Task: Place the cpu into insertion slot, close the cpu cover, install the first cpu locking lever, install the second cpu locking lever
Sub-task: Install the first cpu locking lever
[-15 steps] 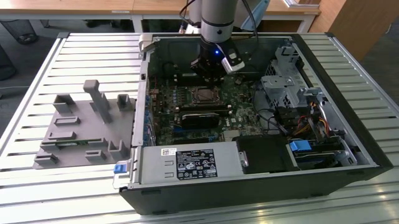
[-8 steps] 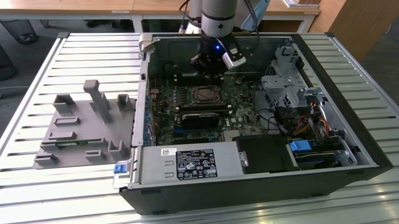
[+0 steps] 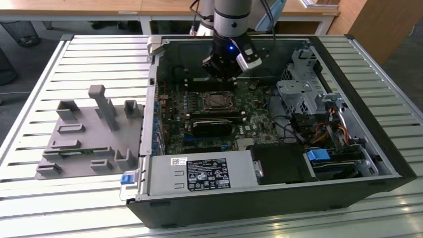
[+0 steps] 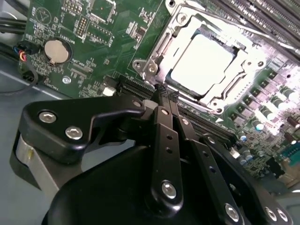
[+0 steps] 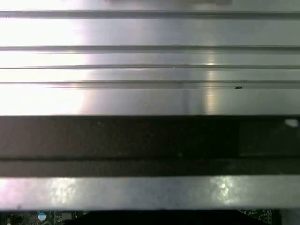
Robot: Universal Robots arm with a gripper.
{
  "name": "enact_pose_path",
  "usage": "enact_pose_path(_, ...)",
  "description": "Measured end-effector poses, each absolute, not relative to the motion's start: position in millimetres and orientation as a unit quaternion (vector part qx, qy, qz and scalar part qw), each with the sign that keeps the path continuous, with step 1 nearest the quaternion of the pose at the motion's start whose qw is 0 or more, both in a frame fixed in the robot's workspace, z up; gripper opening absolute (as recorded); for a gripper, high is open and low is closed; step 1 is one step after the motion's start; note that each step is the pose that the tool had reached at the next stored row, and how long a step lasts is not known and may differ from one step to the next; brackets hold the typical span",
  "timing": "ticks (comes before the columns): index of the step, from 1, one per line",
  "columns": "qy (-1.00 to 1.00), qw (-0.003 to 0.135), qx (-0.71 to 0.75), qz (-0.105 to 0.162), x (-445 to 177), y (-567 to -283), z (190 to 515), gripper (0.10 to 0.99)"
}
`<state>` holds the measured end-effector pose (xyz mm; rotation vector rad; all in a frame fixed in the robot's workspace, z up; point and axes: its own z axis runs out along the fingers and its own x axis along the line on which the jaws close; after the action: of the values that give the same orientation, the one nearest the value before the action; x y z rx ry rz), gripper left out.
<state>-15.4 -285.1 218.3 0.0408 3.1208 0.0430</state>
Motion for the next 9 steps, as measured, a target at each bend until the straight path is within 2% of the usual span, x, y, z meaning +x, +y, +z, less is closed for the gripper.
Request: enact_pose_path(9,1.000,0.010,0.013,0.014,-15.3,-290.0,218.3,0.118)
